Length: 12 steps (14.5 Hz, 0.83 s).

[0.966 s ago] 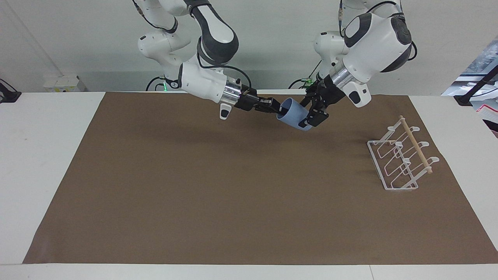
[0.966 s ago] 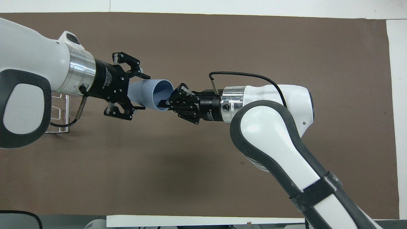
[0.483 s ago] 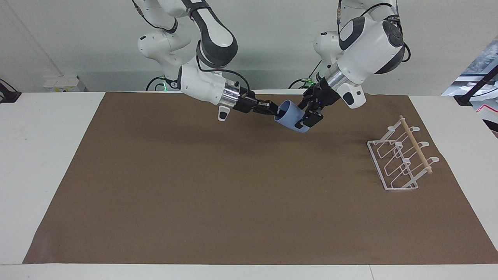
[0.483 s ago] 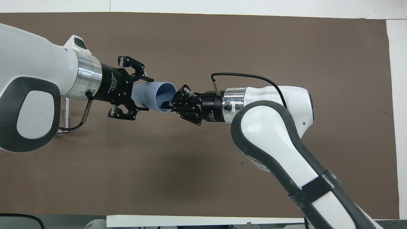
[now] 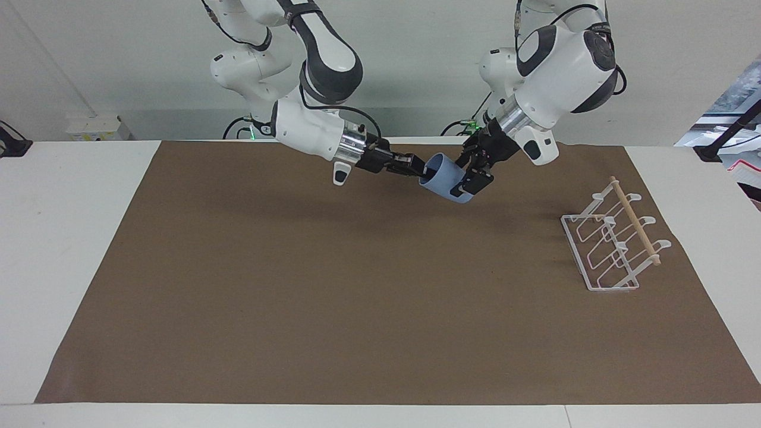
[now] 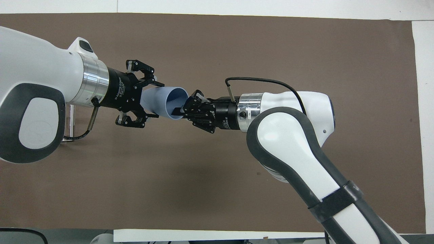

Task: Hang cup on cup holder
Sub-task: 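Grasp the cup rim with the left gripper beside the right gripper, then open the right gripper and withdraw it while the left gripper holds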

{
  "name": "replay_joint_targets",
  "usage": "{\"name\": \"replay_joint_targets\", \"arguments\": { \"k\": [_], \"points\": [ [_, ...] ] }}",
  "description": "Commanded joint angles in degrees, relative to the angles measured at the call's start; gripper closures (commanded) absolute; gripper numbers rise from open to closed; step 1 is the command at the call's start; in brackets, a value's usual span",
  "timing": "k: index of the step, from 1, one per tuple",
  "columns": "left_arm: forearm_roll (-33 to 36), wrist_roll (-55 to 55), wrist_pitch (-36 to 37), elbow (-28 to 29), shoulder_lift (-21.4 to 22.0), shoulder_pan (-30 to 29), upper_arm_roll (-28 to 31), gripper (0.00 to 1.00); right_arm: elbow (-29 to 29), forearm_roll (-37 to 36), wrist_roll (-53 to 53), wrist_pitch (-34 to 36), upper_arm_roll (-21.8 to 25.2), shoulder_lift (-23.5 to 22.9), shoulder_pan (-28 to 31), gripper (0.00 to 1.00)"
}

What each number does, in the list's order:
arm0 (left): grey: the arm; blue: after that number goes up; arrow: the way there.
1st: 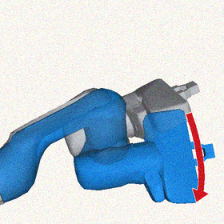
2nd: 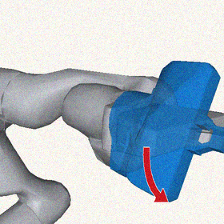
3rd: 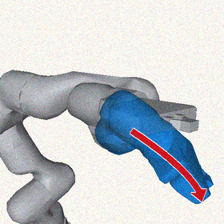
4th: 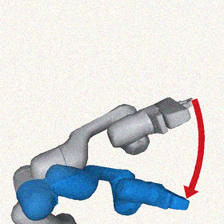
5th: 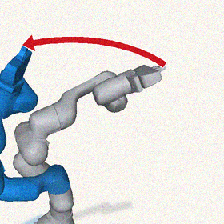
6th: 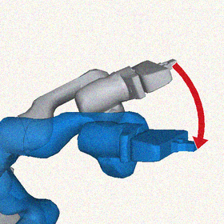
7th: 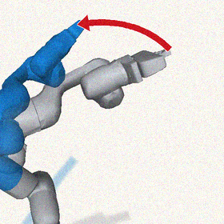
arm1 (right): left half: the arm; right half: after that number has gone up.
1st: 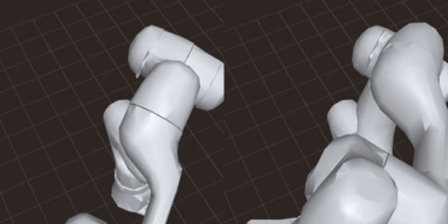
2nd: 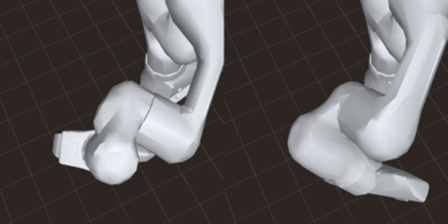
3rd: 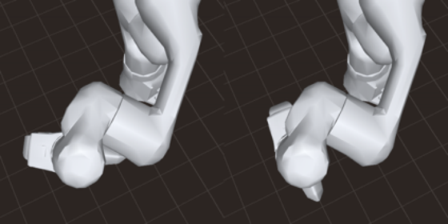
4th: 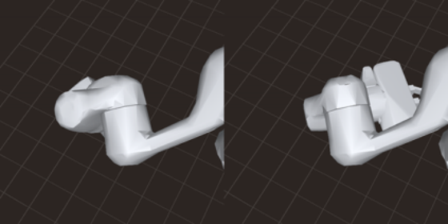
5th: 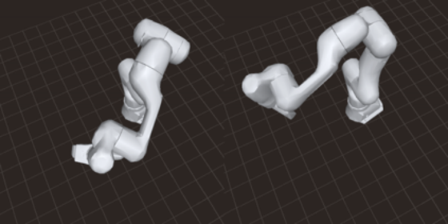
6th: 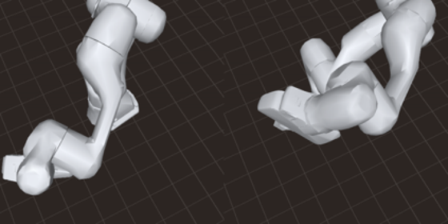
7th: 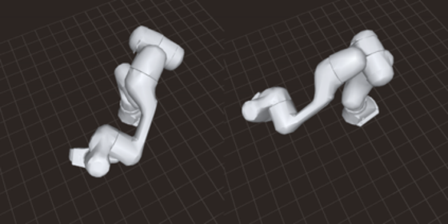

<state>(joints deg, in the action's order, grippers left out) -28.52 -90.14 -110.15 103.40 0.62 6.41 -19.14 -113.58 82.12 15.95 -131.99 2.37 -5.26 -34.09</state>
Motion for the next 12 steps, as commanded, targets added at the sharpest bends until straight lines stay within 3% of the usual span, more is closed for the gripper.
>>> {"name": "replay_joint_targets", "arguments": {
  "k": [1,2,3,5,9,12],
  "points": [
    [-1.27,1.90,-2.09,3.21,0.79,0.53,-2.13,1.00,3.10,2.61,1.01,0.33,-0.70,-0.01,-0.62,0.91],
    [-1.27,1.98,-2.09,3.12,0.70,0.53,-2.13,1.00,3.10,2.35,1.01,0.16,-0.70,-0.01,-0.62,0.43],
    [-1.27,1.90,-2.09,3.21,0.70,0.53,-2.13,1.00,2.84,1.65,0.93,0.16,-0.61,0.25,-0.62,0.02],
    [-1.27,1.90,-2.44,3.12,0.70,0.53,-2.13,1.00,1.44,-3.15,0.93,0.68,-0.26,2.87,1.30,0.01],
    [-1.27,1.98,-2.53,3.12,0.70,0.53,-2.13,1.00,1.17,-28.35,0.93,6.81,-0.26,10.43,12.00,0.01],
    [-1.19,1.98,-2.53,2.95,0.53,0.53,-2.13,1.00,2.12,-44.72,-0.04,11.39,-0.26,11.94,20.54,0.01]
  ]
}}
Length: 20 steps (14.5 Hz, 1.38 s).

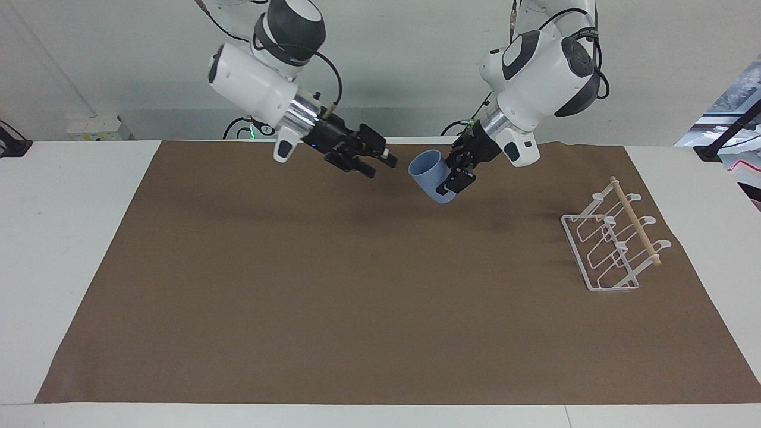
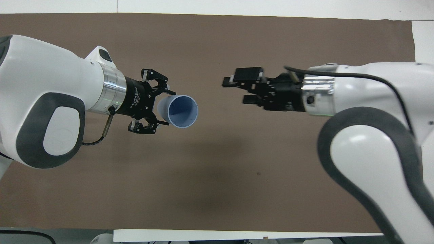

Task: Hang cup on cup holder
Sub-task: 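Open the right gripper and withdraw it while the left gripper holds, then carry the cup with the left gripper toward the acrylic rack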

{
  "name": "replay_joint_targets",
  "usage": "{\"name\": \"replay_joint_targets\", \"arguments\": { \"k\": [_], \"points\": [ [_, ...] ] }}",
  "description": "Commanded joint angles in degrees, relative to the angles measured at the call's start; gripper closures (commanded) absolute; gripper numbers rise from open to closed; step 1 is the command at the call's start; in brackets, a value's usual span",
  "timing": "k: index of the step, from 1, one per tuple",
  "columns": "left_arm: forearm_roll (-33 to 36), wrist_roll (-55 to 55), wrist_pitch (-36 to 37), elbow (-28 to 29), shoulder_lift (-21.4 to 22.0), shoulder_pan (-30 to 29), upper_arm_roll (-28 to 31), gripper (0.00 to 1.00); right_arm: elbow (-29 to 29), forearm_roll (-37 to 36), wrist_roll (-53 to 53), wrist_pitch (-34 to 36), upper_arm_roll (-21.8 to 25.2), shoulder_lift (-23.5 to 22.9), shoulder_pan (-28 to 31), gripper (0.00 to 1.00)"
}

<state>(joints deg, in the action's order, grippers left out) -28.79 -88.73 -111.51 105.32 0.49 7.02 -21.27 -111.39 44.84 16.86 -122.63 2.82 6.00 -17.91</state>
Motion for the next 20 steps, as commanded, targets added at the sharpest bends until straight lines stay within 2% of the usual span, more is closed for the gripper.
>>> {"name": "replay_joint_targets", "arguments": {
  "k": [1,3,6,8,11,14,16,17,19,20],
  "points": [
    [-0.48,0.58,-1.08,0.85,0.57,-0.25,0.00,1.00,0.90,-12.01,-2.17,3.78,-0.71,0.59,6.11,0.01],
    [2.31,0.49,0.06,-1.24,-0.30,-0.86,0.26,1.00,4.84,-25.25,-4.90,11.22,-0.71,0.24,9.36,0.01],
    [19.07,0.49,4.88,-5.82,-2.41,-0.86,0.26,1.00,13.36,-41.01,-4.99,25.81,-0.53,-0.29,11.31,0.01],
    [32.07,0.49,8.93,-6.80,-2.42,-0.51,0.00,1.00,18.46,-47.89,-6.48,34.61,0.08,-0.37,13.93,0.01],
    [47.81,0.40,10.08,-4.52,-2.24,-0.07,-0.35,1.00,24.54,-48.27,-13.23,41.58,0.52,-2.65,17.02,0.01],
    [64.58,-0.30,11.74,0.74,-2.51,0.54,-1.58,1.00,21.92,-49.75,-15.71,40.62,-2.37,-1.87,20.28,0.01],
    [81.35,-4.40,17.70,4.70,-4.51,2.38,-2.20,1.00,22.00,-48.36,-15.98,40.80,0.51,-2.04,20.10,0.01],
    [88.66,-5.65,21.39,6.72,-4.70,2.91,-3.07,1.00,22.35,-47.66,-16.42,40.71,0.35,-2.22,20.10,0.01],
    [99.84,-7.84,26.67,8.14,-5.49,2.92,-4.04,1.00,22.35,-47.21,-16.94,41.76,1.04,-2.31,20.10,0.01],
    [106.68,-11.25,30.00,8.67,-8.11,2.92,-4.13,1.00,22.44,-46.95,-17.73,42.29,1.66,-2.57,20.02,0.01]
  ]
}}
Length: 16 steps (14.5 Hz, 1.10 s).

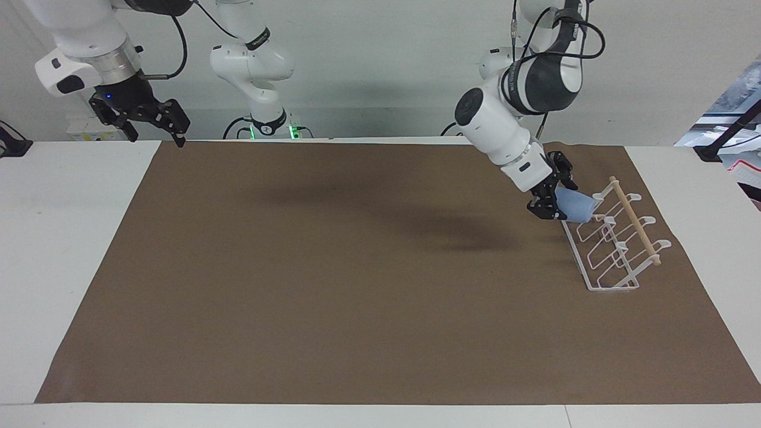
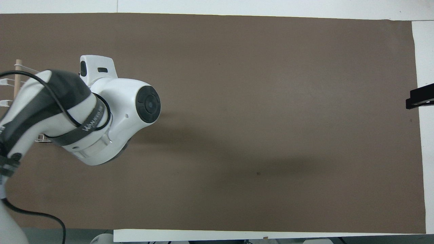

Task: Hang cup on cup holder
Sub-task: 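Carry the cup with the left gripper toward the acrylic rack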

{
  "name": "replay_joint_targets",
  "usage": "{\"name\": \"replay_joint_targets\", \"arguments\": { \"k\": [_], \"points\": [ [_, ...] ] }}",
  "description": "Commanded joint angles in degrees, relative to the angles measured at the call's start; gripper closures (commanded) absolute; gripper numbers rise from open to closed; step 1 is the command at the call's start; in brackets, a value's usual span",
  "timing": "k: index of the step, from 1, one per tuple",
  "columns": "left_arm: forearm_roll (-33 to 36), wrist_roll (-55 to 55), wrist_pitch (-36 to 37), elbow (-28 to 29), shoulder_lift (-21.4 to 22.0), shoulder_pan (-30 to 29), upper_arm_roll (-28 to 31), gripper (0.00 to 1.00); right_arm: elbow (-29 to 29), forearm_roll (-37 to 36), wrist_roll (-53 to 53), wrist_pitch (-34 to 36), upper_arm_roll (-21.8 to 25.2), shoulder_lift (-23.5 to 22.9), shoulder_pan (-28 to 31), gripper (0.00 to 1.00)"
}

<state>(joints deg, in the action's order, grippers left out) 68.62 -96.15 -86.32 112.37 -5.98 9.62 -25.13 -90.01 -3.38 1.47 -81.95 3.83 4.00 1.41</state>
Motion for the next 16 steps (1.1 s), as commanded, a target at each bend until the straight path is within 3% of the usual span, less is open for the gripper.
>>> {"name": "replay_joint_targets", "arguments": {
  "k": [1,3,7,11,16],
  "points": [
    [16.03,-7.61,9.72,1.10,-5.15,0.23,-0.27,1.00,1.06,1.27,-2.70,1.70,0.74,-1.00,-0.09,0.01],
    [28.35,-13.08,21.92,-3.27,-14.55,-0.39,-0.27,1.00,1.06,1.62,-2.70,2.14,-0.04,-0.66,-0.27,0.01],
    [38.93,-16.70,30.05,-4.70,-22.13,-2.14,-0.09,1.00,-0.17,1.88,-2.61,2.32,0.39,0.92,-0.09,0.01],
    [42.82,-25.38,33.23,-7.86,-29.87,-3.90,-0.01,1.00,-0.34,1.88,-2.70,2.32,0.30,1.01,-0.62,0.01],
    [42.21,-30.66,32.53,-10.94,-33.83,-5.84,-0.18,1.00,-0.34,1.88,-2.61,2.32,0.30,1.01,-0.53,0.01]
  ]
}}
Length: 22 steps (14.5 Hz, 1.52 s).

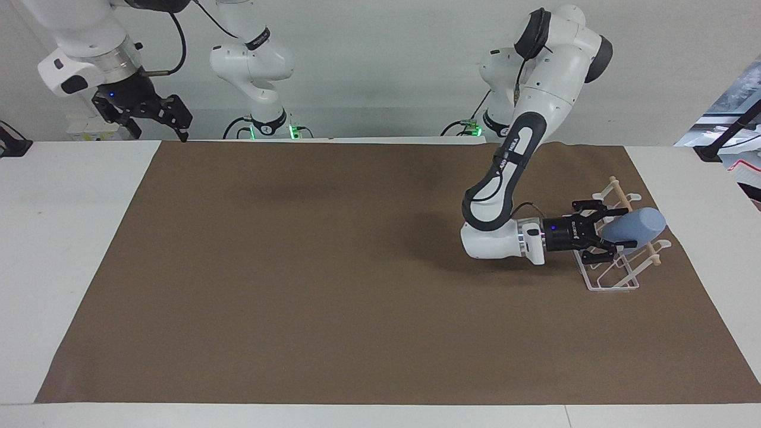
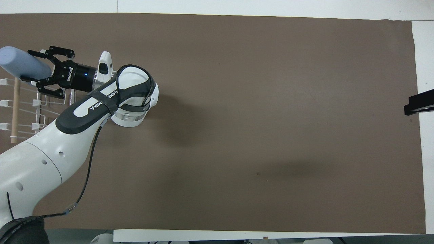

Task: Hang cup on cup holder
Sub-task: 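Carry the cup with the left gripper toward the acrylic rack, then lower the cup onto a rack peg with the left gripper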

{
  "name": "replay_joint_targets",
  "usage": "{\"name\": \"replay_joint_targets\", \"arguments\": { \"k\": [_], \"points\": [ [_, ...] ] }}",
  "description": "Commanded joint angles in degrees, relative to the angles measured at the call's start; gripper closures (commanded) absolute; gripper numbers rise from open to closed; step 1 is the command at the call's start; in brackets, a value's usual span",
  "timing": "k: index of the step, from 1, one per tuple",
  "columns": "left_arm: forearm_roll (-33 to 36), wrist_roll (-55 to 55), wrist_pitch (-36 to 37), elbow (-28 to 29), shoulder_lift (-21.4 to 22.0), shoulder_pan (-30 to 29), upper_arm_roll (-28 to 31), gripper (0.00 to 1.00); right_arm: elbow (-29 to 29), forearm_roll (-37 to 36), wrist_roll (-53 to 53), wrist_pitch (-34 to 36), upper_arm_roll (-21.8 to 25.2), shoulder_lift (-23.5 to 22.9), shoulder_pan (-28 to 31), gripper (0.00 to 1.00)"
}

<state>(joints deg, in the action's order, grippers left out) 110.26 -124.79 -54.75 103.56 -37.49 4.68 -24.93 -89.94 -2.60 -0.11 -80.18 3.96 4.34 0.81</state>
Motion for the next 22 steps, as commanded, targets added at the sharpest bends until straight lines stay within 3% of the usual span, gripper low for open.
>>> {"name": "replay_joint_targets", "arguments": {
  "k": [1,10,12,13,14,16,20,22],
  "points": [
    [0.13,-2.82,0.87,-2.74,-2.93,-1.16,-0.38,1.00,-0.41,1.11,-1.12,0.55,0.17,0.67,-0.01,0.01],
    [-4.70,-7.22,0.08,-2.93,-3.64,-0.99,-0.64,0.97,-0.41,1.11,-1.12,0.55,0.17,0.67,0.07,0.01],
    [-5.76,-8.19,-0.09,-2.66,-3.64,-0.99,-0.64,0.79,-0.41,1.11,-1.12,0.55,0.17,0.67,0.07,0.01],
    [-6.45,-9.58,-0.27,-1.97,-3.56,-1.07,-0.64,0.55,-0.41,1.11,-1.03,0.55,0.17,0.67,0.07,0.01],
    [-6.81,-11.08,-1.14,-1.52,-3.56,-1.16,-0.64,0.45,-0.41,1.11,-1.12,0.55,0.17,0.67,0.07,0.01],
    [-8.21,-11.62,-2.11,-1.87,-3.47,-1.08,-0.56,0.01,-0.41,1.11,-1.03,0.55,0.17,0.67,0.07,0.01],
    [-9.18,-11.71,-1.24,-2.22,-2.59,-0.64,-0.64,0.00,-0.41,1.11,-1.03,0.55,0.17,0.67,0.07,0.01],
    [-9.27,-10.48,-1.59,-3.10,0.29,-0.55,-0.73,0.00,-0.41,1.11,-1.03,0.55,0.17,0.67,0.07,0.01]
  ]
}}
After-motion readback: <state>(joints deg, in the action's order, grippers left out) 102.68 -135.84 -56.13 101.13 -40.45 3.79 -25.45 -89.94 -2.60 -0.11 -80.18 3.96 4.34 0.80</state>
